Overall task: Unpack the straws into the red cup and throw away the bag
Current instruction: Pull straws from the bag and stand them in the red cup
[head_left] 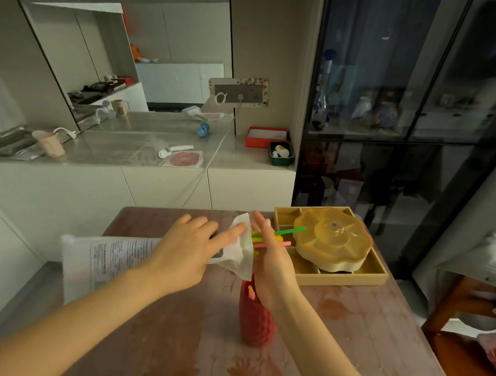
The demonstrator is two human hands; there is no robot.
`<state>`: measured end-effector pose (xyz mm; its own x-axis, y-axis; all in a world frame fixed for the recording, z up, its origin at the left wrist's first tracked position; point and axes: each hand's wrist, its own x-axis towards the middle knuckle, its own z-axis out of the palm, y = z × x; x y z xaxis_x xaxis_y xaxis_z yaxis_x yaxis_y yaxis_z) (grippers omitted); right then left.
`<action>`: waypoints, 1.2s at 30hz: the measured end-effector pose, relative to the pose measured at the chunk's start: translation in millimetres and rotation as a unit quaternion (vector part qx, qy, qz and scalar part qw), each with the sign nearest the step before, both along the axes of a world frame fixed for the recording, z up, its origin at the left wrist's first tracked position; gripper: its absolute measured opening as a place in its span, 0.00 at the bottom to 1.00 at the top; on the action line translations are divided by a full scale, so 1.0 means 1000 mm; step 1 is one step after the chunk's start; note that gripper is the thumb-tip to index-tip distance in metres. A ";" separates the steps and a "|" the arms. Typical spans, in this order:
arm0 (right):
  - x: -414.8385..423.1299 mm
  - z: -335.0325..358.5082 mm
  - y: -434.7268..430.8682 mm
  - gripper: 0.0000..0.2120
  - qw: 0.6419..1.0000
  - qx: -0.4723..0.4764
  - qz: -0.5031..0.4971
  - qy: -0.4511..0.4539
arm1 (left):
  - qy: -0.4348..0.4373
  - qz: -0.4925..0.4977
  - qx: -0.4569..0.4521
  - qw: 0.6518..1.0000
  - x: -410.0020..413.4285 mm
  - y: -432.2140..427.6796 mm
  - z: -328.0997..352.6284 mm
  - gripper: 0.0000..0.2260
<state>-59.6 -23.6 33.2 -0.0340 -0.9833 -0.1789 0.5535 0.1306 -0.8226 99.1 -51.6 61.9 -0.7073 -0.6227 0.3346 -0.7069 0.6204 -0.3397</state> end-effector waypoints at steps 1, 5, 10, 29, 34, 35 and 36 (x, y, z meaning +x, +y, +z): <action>0.000 -0.001 -0.002 0.14 0.999 -0.003 -0.025 0.023 | 0.008 0.009 0.008 1.000 0.002 0.001 -0.004 0.46; -0.017 0.002 -0.009 0.22 0.993 -0.025 -0.101 0.053 | 0.031 0.056 0.043 0.997 0.012 0.003 -0.022 0.48; -0.061 0.030 -0.022 0.21 0.969 -0.042 -0.199 -0.144 | 0.061 0.088 0.079 0.991 0.022 0.005 -0.037 0.46; -0.036 -0.012 -0.021 0.17 0.940 -0.097 -0.001 0.326 | 0.099 0.109 0.072 0.986 0.047 0.008 -0.066 0.44; -0.043 -0.020 -0.013 0.16 0.937 -0.040 0.118 0.327 | 0.114 0.098 0.084 0.985 0.044 0.010 -0.062 0.48; -0.046 -0.014 -0.010 0.22 0.940 -0.050 0.105 0.321 | 0.120 0.100 0.097 0.983 0.042 0.010 -0.060 0.48; -0.048 -0.008 -0.007 0.24 0.942 -0.068 0.070 0.321 | 0.123 0.102 0.108 0.981 0.041 0.010 -0.058 0.49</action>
